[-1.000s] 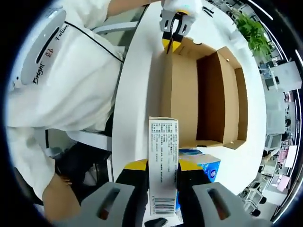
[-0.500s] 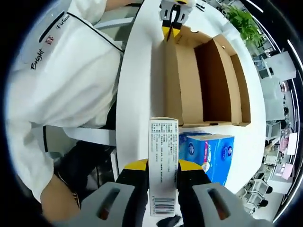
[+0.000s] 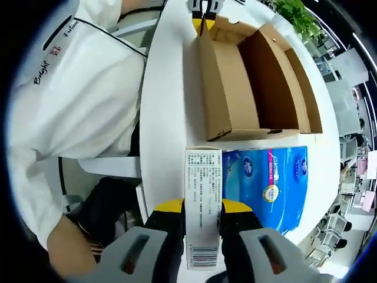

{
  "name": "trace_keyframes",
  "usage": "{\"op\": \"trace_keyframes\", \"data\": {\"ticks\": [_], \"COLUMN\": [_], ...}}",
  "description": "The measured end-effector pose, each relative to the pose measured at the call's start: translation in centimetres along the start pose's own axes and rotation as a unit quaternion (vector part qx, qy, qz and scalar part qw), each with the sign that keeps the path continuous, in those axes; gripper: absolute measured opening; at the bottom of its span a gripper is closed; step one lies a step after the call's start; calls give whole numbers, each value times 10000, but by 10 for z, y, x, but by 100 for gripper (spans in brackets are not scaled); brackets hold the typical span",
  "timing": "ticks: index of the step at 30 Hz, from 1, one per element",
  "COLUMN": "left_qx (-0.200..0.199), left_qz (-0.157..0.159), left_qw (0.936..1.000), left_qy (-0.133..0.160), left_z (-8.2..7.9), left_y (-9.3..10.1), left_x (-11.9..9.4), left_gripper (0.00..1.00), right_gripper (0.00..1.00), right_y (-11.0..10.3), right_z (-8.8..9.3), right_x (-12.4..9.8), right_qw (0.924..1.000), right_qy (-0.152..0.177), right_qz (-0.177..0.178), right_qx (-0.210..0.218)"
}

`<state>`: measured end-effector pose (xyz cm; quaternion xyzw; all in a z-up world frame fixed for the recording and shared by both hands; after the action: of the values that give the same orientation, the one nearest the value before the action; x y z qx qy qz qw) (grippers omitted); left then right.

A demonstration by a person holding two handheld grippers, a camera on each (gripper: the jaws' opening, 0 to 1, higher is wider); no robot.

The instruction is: Operate the shoe box by opening the lid, removing the specified soft item, and placing it in the target area until the item is outside and the box remains undamaged.

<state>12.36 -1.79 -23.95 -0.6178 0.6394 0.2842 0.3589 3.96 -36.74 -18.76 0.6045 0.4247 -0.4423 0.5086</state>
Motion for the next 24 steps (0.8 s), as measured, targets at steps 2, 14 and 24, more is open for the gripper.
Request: {"op": "trace_keyframes", "data": {"ticks": [2,14,24], "left_qx": [1,4,4], "left_qz": [1,-15,2], "left_qw": [10000,10000,10000], "left_qy": [0,27,17], "left_z": [0,1,0], "left_y": [0,0,0], "left_x": [0,-1,0], "left_gripper": [1,1,1], "right_gripper": [21,21,21], "right_y": [0,-6,-7], "right_z": [1,3,8], "right_x": [4,29,43], "right_qw": [10000,9998,9997], "right_qy": [-11,115,77], "right_qz": [-14,-138,-29], "right_qx": [2,5,-225]}}
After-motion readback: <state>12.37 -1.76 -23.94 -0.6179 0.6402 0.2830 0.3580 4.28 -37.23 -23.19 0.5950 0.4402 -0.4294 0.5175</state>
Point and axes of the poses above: the point that each gripper's makers call its tool centre point, and the gripper's own axes: x roughly forward along the fingers, y roughly to its right, z roughly out of its underside, the point moved 8 cm from there along -x, roughly backward along the fingers, and after that the axes turned 3 degrees about -x, right-handed, at the moved point
